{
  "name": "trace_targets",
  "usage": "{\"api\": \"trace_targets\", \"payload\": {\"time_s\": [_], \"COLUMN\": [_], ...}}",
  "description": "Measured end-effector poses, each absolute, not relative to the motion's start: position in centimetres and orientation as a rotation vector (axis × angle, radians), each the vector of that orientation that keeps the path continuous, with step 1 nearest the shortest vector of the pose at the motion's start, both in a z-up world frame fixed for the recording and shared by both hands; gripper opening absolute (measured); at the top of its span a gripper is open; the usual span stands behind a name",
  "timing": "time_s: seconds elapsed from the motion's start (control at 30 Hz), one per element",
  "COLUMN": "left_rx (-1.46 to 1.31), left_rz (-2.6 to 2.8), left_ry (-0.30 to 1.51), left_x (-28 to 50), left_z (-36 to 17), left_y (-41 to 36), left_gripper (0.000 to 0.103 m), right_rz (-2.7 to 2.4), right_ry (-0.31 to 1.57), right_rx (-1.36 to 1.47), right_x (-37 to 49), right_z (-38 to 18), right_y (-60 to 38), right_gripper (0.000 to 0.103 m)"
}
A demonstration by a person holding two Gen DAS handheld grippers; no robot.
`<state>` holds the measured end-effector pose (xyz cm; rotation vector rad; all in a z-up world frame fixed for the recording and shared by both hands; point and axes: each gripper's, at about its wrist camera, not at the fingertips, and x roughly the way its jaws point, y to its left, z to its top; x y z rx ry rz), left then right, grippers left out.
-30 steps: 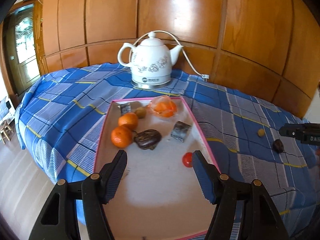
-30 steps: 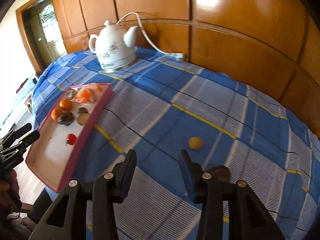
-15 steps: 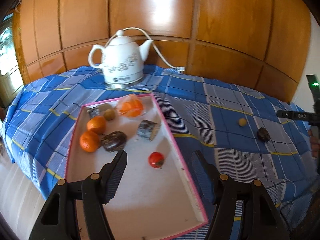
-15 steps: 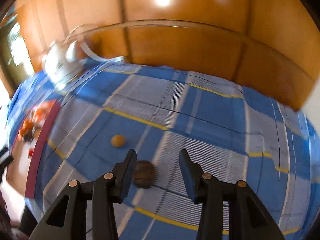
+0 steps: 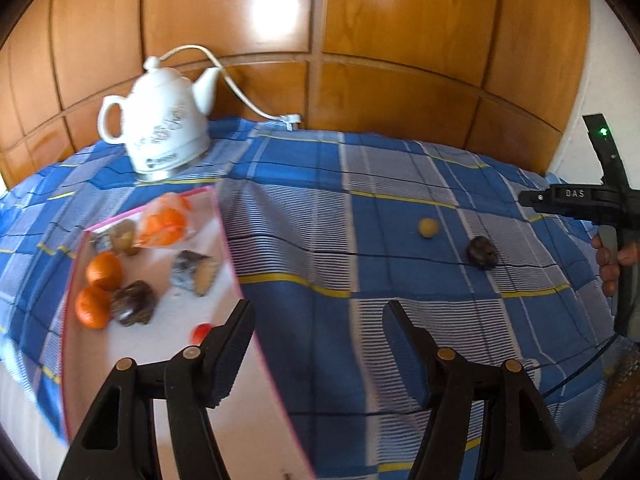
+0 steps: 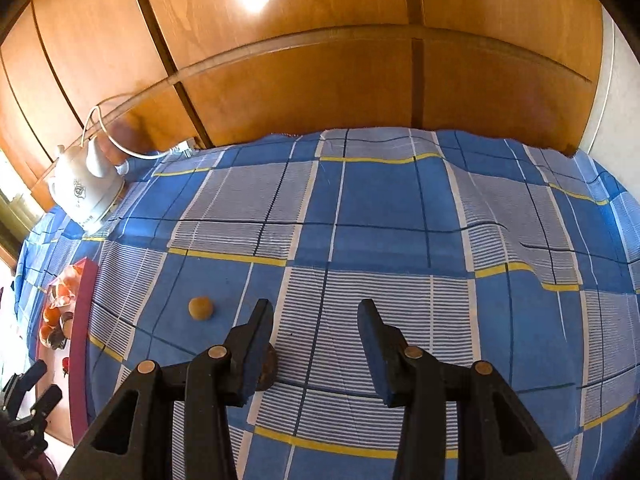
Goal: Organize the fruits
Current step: 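Move both tools back over the cloth toward the remaining fruits, then grasp the small tan fruit with left tool while right tool grasps a dark brown piece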
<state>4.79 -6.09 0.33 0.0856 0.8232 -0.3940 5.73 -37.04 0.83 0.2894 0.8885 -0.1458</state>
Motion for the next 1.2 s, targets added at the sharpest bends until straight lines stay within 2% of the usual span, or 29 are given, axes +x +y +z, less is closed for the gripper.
{"api": "trace_targets", "payload": {"time_s": [0.17, 0.27, 0.63, 0.93, 1.03, 1.2], "left_rx": [0.095, 0.093, 0.049, 0.133, 0.168, 0.133], "left_rz": [-0.481, -0.531, -0.600, -0.616, -0.603, -0.611], "left_ry": [0.873, 0.904, 0.995, 1.013, 1.026, 0.977], "left_x": [6.2, 7.3, 13.7, 16.7, 17.3, 15.6], "left_z": [-0.2, -0.6, -2.8, -4.7, -6.0, -5.6], "left_y": [-9.2, -11.2, -18.3, -22.8, -23.4, -21.9], "left_gripper": [0.048, 0.043, 0.043, 0.042, 0.024, 0.024], "right_rz": [-0.146, -0.143, -0.132, -0.125, -0.125, -0.131], "right_ry": [0.906, 0.909, 0.920, 0.921, 0.919, 0.925], "right_rx": [0.298, 0.292, 0.305, 0.337, 0.336, 0.330], "right_x": [5.8, 5.8, 5.9, 6.0, 6.0, 6.0], "right_z": [0.6, 0.6, 0.6, 0.6, 0.6, 0.4], "right_y": [-37.2, -37.1, -37.0, -37.3, -37.2, -37.3], "right_gripper": [0.044, 0.044, 0.045, 0.045, 0.045, 0.045]}}
